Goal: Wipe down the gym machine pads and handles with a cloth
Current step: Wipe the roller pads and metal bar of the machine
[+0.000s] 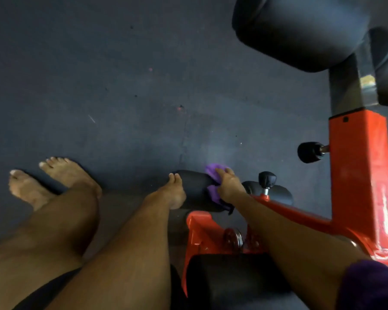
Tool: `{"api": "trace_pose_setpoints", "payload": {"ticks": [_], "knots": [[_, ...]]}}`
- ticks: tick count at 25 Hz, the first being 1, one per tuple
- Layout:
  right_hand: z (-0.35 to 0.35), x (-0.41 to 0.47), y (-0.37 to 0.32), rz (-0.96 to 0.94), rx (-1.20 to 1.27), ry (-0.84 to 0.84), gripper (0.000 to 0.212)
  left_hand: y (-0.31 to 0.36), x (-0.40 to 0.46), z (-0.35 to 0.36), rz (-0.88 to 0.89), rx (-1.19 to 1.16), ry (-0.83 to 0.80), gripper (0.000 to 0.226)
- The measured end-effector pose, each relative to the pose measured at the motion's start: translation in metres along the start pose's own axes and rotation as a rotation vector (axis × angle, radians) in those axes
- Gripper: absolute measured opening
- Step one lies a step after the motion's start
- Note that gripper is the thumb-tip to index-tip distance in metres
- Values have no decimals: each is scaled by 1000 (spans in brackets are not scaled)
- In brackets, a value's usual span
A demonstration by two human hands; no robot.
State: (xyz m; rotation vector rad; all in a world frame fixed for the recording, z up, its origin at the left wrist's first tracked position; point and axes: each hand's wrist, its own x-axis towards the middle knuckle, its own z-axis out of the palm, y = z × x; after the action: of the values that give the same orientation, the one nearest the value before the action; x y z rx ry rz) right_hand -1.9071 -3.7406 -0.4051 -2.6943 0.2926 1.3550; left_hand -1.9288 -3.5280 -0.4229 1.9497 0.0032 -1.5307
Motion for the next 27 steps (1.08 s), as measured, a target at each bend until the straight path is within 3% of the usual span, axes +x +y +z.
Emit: {"api": "trace_pose_setpoints", "payload": {"ticks": [3,5,11,14,16,19,21,24,27], "knots": [[15,2,-58,-266,49,-19,74,-15,8,0,69,-111,-3,76],[24,2,-60,-337,30,-27,72,-23,11,0,75,-202,17,77],[-2,15,12,57,29,67,60,-41,19,-2,17,-310,-44,73],[0,24,-29,-97,130,40,56,-40,21,-5,-30,-425,-10,74],[-8,23,-44,-181,170,11,58,-30,21,-7,-62,-478,100,67],[-24,28,-37,-130,135,117,51,-22,22,-10,-80,-411,202,58],[-27,31,-26,-70,72,201,52,-27,24,-11,-75,-372,157,72],[-27,33,-13,-10,53,168,55,-32,20,0,-10,-133,120,111],[-18,29,-39,-127,137,150,62,-35,27,0,13,-140,100,121]]}}
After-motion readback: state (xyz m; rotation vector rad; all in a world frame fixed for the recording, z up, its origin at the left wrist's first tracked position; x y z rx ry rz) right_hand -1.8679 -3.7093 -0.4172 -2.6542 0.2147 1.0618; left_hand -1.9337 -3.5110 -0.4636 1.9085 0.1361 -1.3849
